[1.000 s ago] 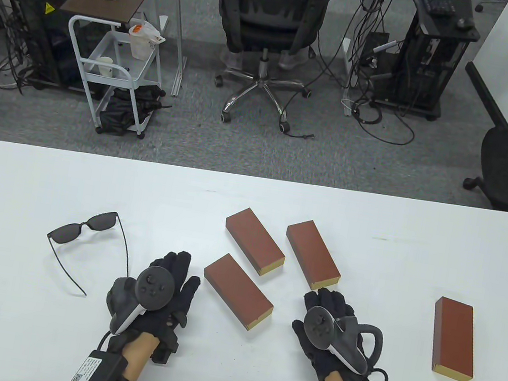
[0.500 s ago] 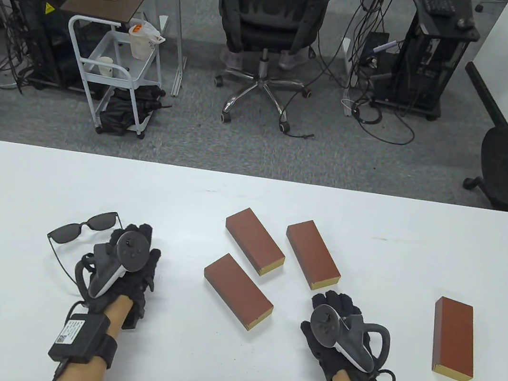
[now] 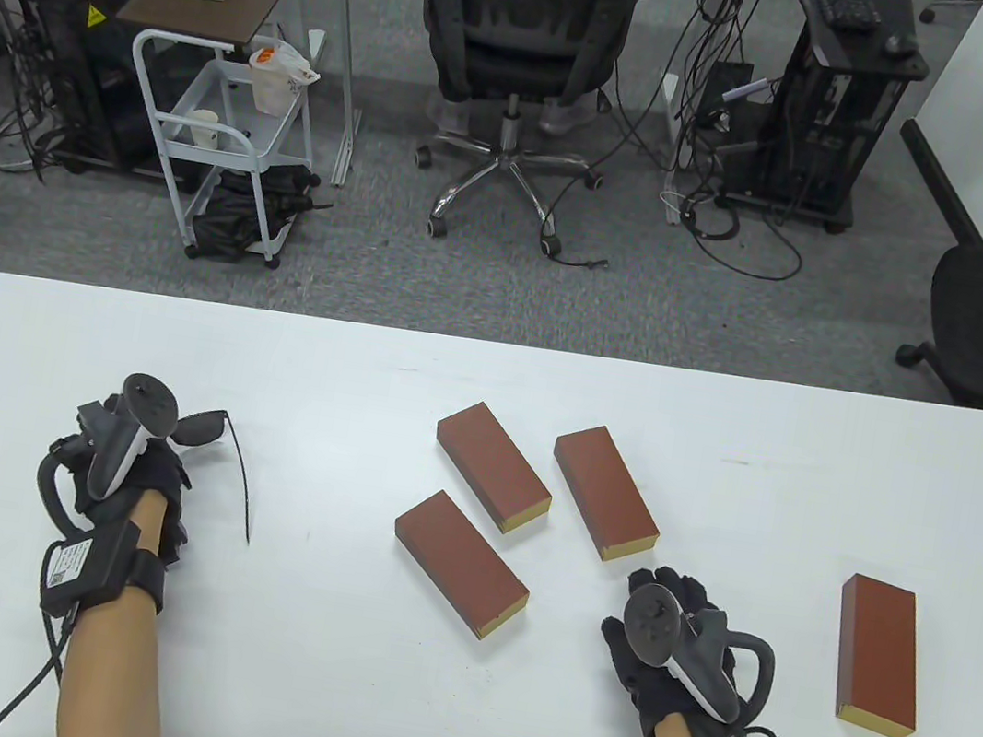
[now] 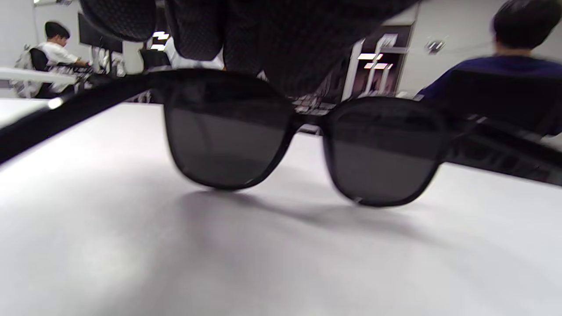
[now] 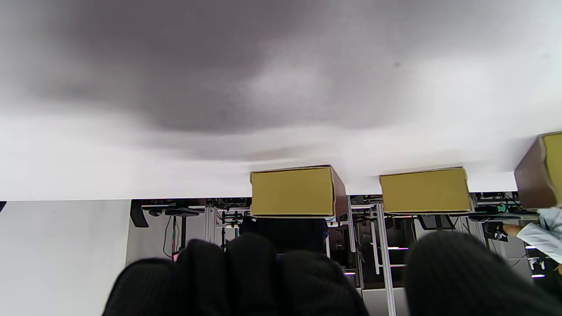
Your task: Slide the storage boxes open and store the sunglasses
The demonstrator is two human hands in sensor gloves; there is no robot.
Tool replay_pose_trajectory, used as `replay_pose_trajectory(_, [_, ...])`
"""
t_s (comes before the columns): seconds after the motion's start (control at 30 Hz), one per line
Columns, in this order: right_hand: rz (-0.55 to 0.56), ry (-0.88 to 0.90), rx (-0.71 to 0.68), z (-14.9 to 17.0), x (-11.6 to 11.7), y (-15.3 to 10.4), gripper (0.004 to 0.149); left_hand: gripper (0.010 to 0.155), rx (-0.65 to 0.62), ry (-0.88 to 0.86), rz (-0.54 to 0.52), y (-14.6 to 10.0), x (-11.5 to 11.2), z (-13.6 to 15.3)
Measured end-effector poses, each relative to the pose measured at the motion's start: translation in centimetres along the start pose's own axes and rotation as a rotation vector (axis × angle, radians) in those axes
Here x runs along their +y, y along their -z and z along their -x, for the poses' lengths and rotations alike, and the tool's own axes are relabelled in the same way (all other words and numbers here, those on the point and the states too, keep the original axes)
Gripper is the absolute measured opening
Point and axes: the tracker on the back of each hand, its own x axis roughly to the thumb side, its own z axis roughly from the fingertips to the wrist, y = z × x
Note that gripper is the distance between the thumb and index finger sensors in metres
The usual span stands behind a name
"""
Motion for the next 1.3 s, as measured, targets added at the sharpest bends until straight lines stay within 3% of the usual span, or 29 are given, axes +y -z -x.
replay_pose_trajectory(0.2, [-0.003,0.008,0.021,0.5,0.0,0.0,0.065,0.053,0.044,0.012,0.064,1.4,-1.1,1.1])
replay_pose_trajectory(0.37, [0.001,0.015,0.03,0.8,0.0,0.0,0.065,0.045,0.045,-0.086,0.087,1.8,-1.0,1.9])
replay_pose_trajectory(0.7, [0.013,0.042,0.001,0.2,-0.4,0.0,0.065,0.045,-0.058,-0.094,0.105,0.0,0.0,0.9])
replay_pose_trajectory(0.97, [0.04,0.091,-0.034,-0.4,-1.0,-0.1,0.065,0.046,-0.301,-0.113,0.071,-3.9,2.6,-3.1])
replay_pose_trajectory(1.17, [0.067,0.174,-0.079,-1.1,-1.5,-0.2,0.064,0.046,-0.574,-0.137,0.023,-9.0,4.0,-7.8])
replay_pose_trajectory(1.3, [0.078,0.213,-0.114,-1.5,-1.7,-0.2,0.063,0.046,-0.715,-0.113,0.045,-12.9,4.2,-11.2])
